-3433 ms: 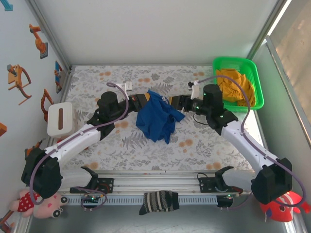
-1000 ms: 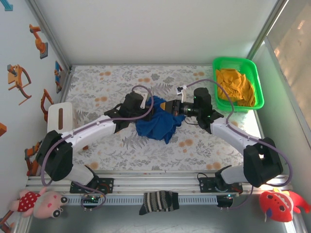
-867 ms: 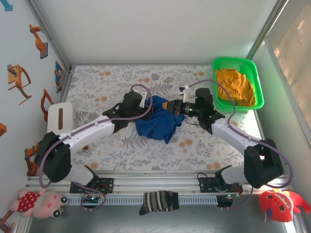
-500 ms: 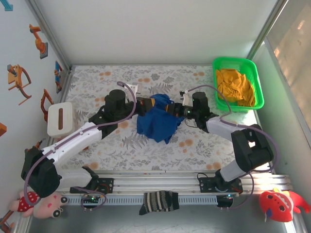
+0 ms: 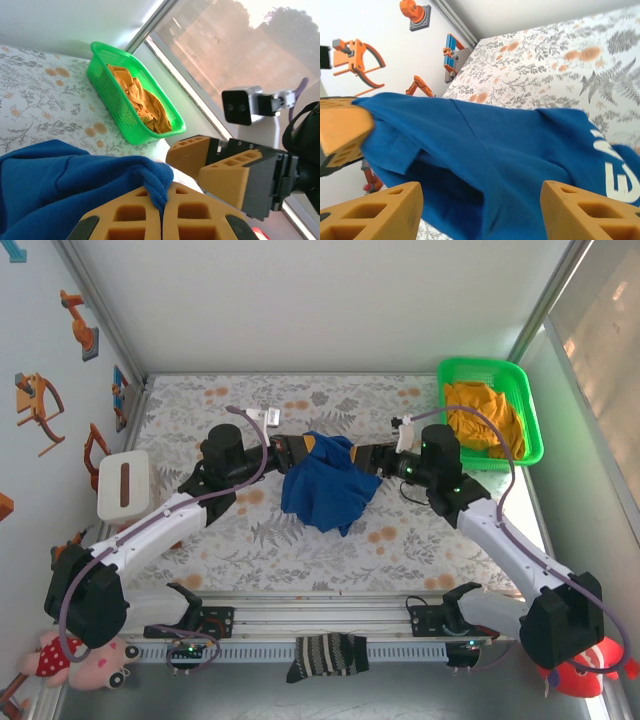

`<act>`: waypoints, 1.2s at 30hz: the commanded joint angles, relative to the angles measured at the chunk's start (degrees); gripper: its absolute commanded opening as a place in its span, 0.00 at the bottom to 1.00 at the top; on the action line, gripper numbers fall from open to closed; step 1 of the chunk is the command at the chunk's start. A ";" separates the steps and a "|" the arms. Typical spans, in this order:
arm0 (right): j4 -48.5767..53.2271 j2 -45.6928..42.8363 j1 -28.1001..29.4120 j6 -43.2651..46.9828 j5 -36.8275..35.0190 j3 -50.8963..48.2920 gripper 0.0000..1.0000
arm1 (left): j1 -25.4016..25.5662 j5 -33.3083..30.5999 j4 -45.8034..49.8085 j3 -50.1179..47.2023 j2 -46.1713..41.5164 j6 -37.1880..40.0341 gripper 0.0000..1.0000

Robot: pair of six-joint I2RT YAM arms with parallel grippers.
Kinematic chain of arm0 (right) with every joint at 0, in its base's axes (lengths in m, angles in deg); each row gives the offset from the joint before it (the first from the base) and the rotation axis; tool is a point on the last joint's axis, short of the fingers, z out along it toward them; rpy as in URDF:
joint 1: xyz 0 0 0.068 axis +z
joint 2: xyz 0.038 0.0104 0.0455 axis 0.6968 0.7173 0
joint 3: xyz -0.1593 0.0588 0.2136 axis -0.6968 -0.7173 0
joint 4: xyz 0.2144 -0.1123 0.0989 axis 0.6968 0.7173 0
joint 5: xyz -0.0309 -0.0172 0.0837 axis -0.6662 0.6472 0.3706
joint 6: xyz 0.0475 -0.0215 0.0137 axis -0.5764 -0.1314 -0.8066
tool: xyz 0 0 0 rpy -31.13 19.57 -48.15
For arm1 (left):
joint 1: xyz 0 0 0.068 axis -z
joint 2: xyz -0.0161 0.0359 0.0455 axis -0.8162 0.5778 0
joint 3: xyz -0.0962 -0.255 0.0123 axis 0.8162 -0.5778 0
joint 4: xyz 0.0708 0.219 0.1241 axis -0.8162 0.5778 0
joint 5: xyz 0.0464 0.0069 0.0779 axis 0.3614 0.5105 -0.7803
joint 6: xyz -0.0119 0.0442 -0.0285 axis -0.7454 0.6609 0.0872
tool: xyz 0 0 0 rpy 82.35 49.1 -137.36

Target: Fold the inside-out t-shirt

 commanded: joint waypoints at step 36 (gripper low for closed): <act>1.26 7.40 10.63 0.37 -1.81 15.31 0.00 | -1.07 -0.70 -1.18 -1.73 -1.15 -0.62 0.00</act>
